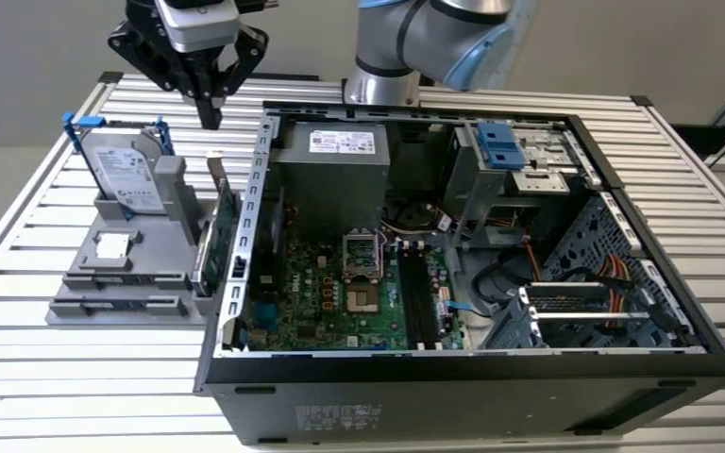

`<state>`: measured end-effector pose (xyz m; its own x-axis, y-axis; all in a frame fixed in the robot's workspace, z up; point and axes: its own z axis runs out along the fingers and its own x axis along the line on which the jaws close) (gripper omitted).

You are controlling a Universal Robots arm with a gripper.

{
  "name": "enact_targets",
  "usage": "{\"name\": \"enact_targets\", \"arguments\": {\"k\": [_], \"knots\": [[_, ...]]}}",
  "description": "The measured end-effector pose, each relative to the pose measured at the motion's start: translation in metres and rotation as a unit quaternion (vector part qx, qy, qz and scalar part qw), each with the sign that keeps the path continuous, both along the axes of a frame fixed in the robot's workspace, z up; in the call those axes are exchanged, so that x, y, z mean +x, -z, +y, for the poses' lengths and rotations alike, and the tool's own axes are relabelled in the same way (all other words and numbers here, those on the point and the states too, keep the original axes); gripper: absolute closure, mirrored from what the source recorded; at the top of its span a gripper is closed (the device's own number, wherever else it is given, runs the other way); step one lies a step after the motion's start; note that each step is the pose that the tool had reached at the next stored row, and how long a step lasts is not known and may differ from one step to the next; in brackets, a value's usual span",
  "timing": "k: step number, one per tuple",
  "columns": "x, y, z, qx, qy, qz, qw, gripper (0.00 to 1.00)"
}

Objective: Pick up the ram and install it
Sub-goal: 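Reach for the ram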

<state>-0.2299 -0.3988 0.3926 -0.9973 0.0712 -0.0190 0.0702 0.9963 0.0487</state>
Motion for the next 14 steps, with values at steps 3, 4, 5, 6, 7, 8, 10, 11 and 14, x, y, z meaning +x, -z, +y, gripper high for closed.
{"name": "enact_targets", "arguments": {"k": [3,4,5,6,7,8,10,11,14], "knots": [[-0.0028,0.0,0.0,0.0,0.0,0.0,1.0,1.0],[-0.0037,0.0,0.0,0.0,0.0,0.0,1.0,1.0],[-0.0046,0.0,0.0,0.0,0.0,0.0,1.0,1.0],[-0.0056,0.0,0.0,0.0,0.0,0.0,1.0,1.0],[-0.0065,0.0,0.0,0.0,0.0,0.0,1.0,1.0],[-0.0074,0.0,0.0,0.0,0.0,0.0,1.0,1.0],[-0.0091,0.0,0.0,0.0,0.0,0.0,1.0,1.0],[-0.0099,0.0,0.0,0.0,0.0,0.0,1.0,1.0],[-0.0117,0.0,0.0,0.0,0.0,0.0,1.0,1.0]]}}
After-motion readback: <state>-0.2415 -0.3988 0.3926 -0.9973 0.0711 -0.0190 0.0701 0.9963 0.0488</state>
